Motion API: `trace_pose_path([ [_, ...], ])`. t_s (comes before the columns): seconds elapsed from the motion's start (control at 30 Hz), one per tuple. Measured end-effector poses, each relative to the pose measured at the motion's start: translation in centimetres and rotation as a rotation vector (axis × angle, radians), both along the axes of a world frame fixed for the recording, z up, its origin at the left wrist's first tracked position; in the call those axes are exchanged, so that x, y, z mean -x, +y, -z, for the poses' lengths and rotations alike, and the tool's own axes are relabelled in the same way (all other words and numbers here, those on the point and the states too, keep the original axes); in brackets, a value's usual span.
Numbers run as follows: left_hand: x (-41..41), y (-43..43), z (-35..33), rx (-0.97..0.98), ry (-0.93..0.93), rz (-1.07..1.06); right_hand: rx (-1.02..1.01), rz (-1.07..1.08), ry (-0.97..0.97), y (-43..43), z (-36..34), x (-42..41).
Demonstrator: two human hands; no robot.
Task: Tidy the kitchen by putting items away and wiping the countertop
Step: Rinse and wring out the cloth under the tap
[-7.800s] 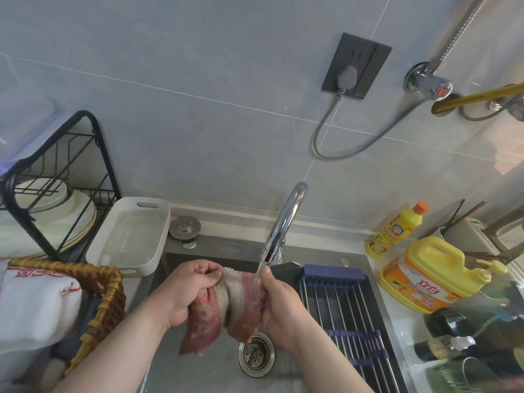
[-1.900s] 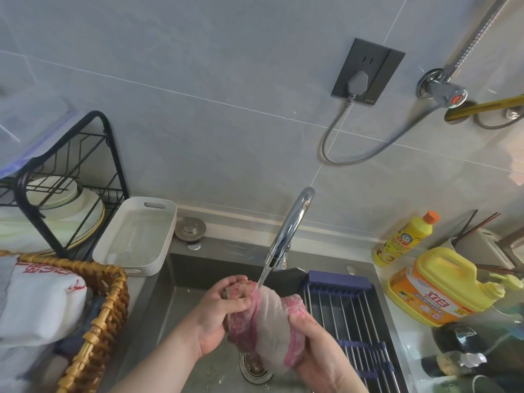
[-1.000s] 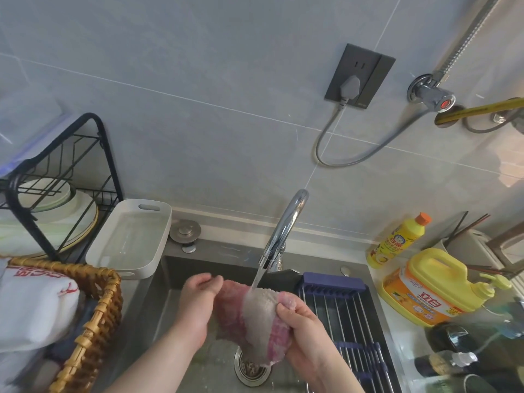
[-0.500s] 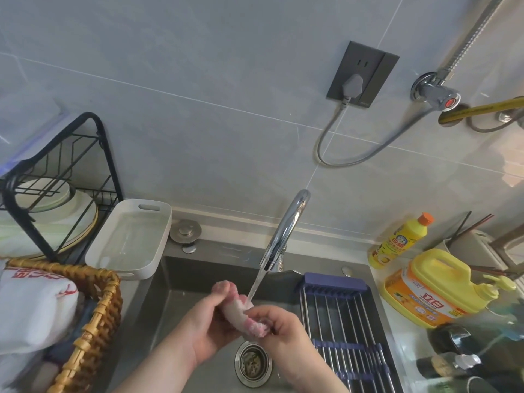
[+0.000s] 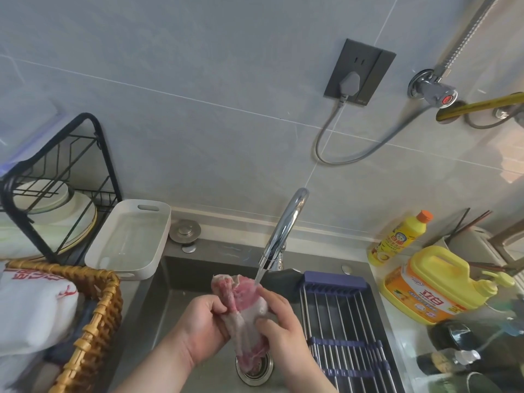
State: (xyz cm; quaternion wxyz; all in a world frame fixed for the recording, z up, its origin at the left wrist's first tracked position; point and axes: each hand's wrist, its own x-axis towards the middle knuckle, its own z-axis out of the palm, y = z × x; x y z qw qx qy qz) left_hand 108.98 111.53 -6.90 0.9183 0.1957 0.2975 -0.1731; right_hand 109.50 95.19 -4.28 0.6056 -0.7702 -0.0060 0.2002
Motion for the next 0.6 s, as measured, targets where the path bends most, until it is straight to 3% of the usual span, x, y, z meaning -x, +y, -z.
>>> trace_pose_path([
  [0.13,0.0,-0.2,-1.2,0.217,-0.106,-0.027,0.053,-0.042,0.053,0.5,-0.1,0.1],
  [0.27,-0.2,-0.9,-1.7,0.209,-0.188,0.199,-0.011,-0.045,0.079,0.7,0.2,-0.2],
  [0.33,-0.3,-0.6,-1.8,0.112,-0.233,0.280,-0.133,0.072,0.155,0.5,0.2,-0.7],
  [0.4,-0.6,0.1,-1.3,-0.043,-0.196,0.262,-0.413,0.166,0.310,0.3,-0.2,-1.2],
  [0.6,0.7,0.9,2.1,-0.758,0.067,0.244,-0.771,0.255,0.644,-0.7,-1.0,-1.2],
])
